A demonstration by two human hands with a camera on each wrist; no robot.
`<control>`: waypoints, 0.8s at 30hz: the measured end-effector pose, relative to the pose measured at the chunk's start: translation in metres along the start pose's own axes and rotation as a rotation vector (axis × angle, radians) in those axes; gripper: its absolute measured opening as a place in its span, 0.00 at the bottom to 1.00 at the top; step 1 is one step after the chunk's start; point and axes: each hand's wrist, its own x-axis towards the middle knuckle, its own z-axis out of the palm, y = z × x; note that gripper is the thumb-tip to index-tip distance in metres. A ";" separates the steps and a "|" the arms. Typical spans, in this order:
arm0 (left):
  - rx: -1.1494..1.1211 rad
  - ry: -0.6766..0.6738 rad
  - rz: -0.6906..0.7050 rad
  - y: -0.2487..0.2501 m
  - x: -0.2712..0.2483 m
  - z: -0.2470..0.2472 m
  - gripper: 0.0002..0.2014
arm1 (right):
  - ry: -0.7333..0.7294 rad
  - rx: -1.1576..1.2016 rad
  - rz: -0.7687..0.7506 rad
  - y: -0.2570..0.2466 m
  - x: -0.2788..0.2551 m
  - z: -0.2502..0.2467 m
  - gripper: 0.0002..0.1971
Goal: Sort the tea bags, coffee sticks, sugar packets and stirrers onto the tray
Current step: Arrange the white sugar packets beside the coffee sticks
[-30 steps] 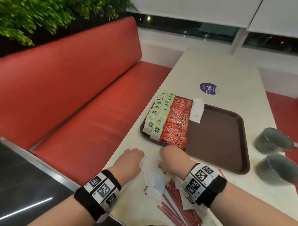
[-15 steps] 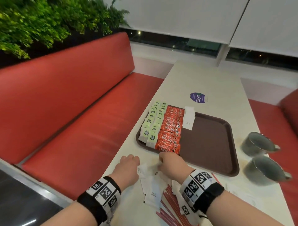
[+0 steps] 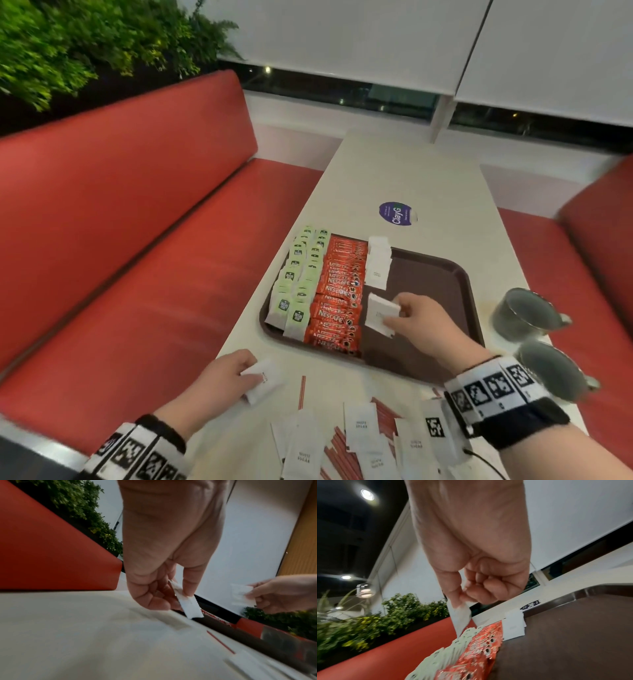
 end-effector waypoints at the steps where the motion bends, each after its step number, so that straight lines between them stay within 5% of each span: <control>1: -0.071 0.021 -0.004 0.003 0.002 0.000 0.03 | 0.039 0.045 0.008 0.003 0.012 -0.003 0.06; 6: -0.338 0.068 -0.002 0.022 0.010 0.000 0.02 | 0.135 0.298 0.188 0.019 0.080 -0.002 0.09; 15: -0.455 0.088 0.060 0.051 0.011 0.006 0.03 | -0.115 0.391 0.521 0.026 0.147 0.012 0.11; 19: -0.466 0.087 0.046 0.055 0.013 0.010 0.03 | -0.108 0.300 0.562 0.032 0.162 0.020 0.07; 24: -0.476 0.061 0.028 0.057 0.012 0.016 0.02 | 0.020 0.161 0.398 0.043 0.169 0.024 0.07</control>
